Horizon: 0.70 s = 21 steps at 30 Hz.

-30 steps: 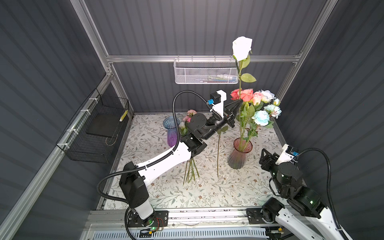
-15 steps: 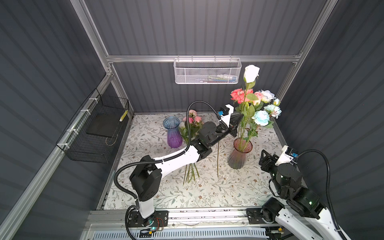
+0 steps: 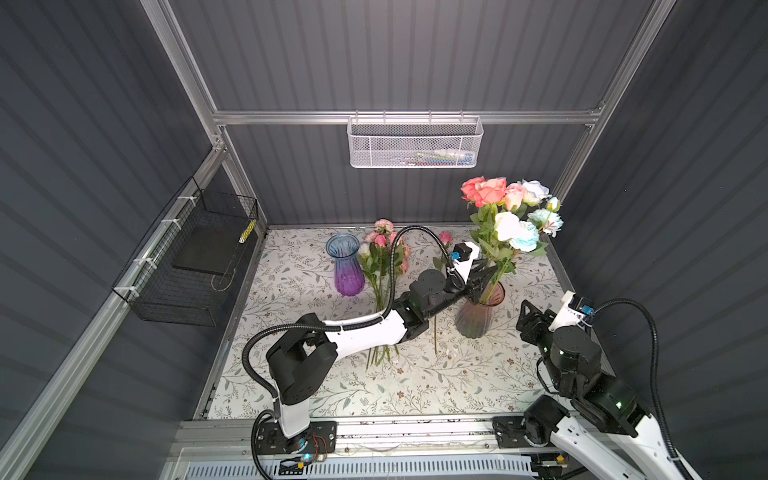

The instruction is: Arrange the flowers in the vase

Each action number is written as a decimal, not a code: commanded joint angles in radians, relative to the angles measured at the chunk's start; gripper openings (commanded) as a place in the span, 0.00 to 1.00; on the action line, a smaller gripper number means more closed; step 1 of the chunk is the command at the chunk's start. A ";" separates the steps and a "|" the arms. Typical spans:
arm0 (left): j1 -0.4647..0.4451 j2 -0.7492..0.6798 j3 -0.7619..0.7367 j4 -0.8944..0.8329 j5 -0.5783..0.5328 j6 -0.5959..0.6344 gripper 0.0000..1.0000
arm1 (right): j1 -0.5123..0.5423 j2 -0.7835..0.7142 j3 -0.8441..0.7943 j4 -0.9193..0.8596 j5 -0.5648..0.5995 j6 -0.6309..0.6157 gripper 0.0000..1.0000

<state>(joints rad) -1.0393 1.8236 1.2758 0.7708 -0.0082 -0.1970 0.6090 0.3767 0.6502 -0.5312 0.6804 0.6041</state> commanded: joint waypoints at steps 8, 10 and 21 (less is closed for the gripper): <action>0.001 -0.105 -0.055 -0.215 -0.046 0.032 0.70 | -0.004 -0.002 -0.010 0.006 0.005 0.004 0.67; 0.001 -0.124 -0.055 -0.265 -0.045 0.043 0.75 | -0.004 -0.001 -0.007 0.011 0.007 -0.001 0.67; 0.001 -0.217 -0.038 -0.491 -0.027 0.102 0.88 | -0.003 0.017 0.004 0.029 0.001 -0.011 0.68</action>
<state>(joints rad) -1.0393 1.6409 1.2293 0.3607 -0.0410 -0.1310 0.6083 0.3878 0.6453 -0.5217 0.6769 0.6018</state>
